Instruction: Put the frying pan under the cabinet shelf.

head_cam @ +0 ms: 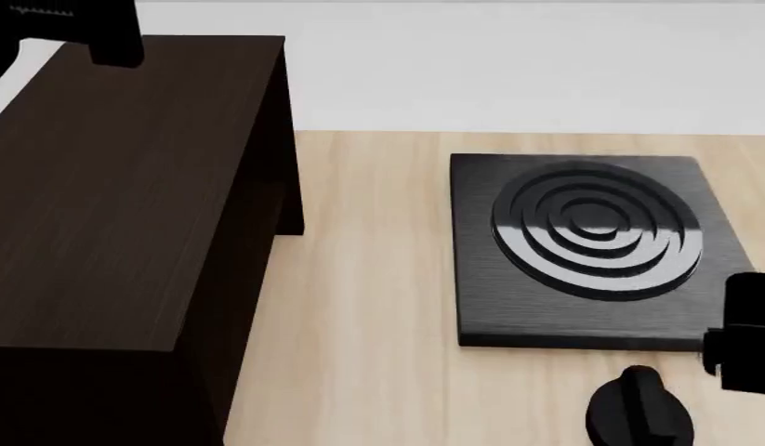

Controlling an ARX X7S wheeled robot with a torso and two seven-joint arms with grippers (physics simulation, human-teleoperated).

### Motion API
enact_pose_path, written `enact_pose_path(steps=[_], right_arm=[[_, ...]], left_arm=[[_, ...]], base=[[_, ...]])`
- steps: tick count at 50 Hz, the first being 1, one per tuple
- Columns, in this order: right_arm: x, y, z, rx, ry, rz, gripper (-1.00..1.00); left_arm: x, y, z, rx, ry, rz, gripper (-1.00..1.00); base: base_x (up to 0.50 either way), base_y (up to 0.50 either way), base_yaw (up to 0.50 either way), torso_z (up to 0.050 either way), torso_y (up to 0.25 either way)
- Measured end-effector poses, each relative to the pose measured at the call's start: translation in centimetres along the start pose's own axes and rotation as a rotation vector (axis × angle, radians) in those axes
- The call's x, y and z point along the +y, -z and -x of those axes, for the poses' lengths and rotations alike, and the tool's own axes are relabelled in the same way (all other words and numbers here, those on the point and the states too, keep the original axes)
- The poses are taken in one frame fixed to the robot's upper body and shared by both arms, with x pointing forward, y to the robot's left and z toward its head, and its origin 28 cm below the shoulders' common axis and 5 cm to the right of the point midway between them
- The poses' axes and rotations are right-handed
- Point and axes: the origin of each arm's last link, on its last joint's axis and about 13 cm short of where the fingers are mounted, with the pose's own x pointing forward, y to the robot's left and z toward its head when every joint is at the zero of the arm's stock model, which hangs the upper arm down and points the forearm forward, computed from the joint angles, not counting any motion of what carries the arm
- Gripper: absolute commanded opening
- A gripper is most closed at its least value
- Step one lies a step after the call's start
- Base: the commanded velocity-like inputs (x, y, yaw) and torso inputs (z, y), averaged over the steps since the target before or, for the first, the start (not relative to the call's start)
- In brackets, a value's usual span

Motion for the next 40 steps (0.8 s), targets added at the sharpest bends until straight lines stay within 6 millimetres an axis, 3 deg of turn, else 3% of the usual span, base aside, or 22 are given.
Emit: enact_pose_path(steps=[20,40], right_arm=[[-3.0,2.6,2.6,0.072,0.092,-0.025,1.00],[-5.2,5.1,3.6,0.133,0.158,-0.065,1.00]], left_arm=[[-0.3,-0.1,0.1,-0.002,0.007,0.001,1.00],[-0.3,0.1,0.2,0.002,0.007,0.001,1.00]], base=[[0.00,0.00,0.00,0.000,0.000],[0.00,0.00,0.00,0.000,0.000]])
